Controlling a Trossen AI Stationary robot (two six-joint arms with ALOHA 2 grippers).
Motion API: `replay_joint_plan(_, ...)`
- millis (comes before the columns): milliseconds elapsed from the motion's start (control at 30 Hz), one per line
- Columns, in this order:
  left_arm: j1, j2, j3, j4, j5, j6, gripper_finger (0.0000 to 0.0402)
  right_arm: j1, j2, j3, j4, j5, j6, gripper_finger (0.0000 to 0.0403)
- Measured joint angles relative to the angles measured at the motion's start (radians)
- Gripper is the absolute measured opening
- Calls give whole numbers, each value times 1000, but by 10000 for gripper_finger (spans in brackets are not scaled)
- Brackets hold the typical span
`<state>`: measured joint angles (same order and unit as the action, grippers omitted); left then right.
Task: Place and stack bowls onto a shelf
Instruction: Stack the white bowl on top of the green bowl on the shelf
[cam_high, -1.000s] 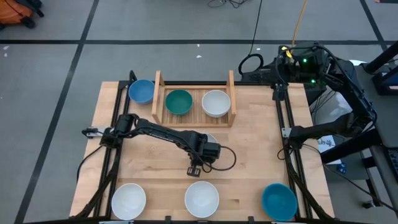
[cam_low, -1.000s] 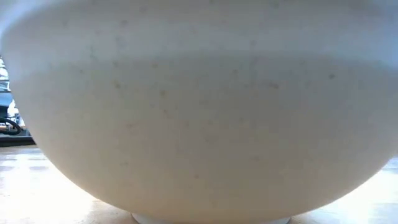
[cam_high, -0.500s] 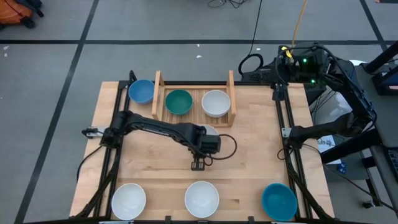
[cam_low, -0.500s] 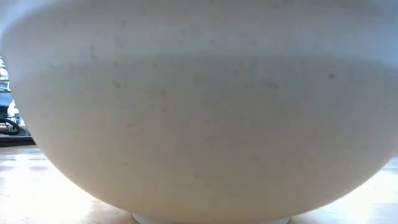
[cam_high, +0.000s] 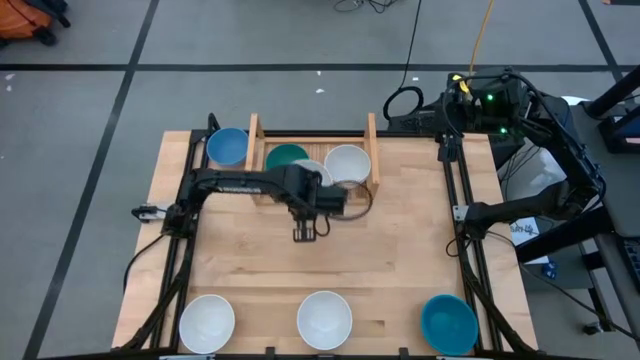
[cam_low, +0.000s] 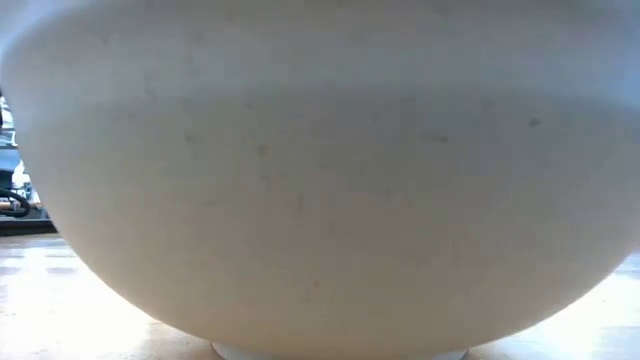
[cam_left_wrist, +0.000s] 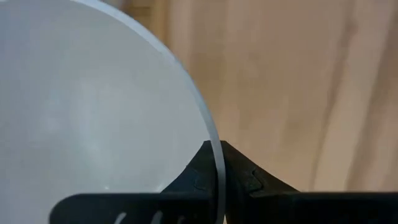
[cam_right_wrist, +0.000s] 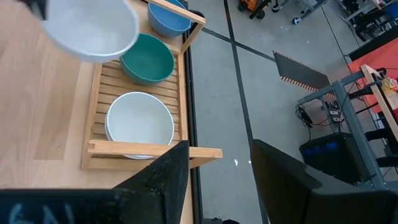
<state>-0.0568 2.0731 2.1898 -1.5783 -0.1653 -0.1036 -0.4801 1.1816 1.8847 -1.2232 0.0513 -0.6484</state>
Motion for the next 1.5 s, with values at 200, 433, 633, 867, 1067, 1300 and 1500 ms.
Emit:
replay_joint_plan(200,122,2,5,8,1,25,6,0,0,0,0,0,8,167)
replay_joint_plan(433,278,1,5,9,12,-31,6,0,0,0,0,0,8,167)
replay_joint_plan(633,368,0,-1,17,80,-38,6,0,0,0,0,0,8,167)
replay_joint_plan(867,414,-1,-50,46,88,-58,6,0,0,0,0,0,8,167)
replay_joint_plan(1067,436,0,-99,98,111,-66,6,0,0,0,0,0,7,167)
replay_joint_plan(1300,442,0,-169,190,139,-91,6,0,0,0,0,0,6,167)
replay_joint_plan(1500,447,0,-237,198,126,-147,6,0,0,0,0,0,5,167)
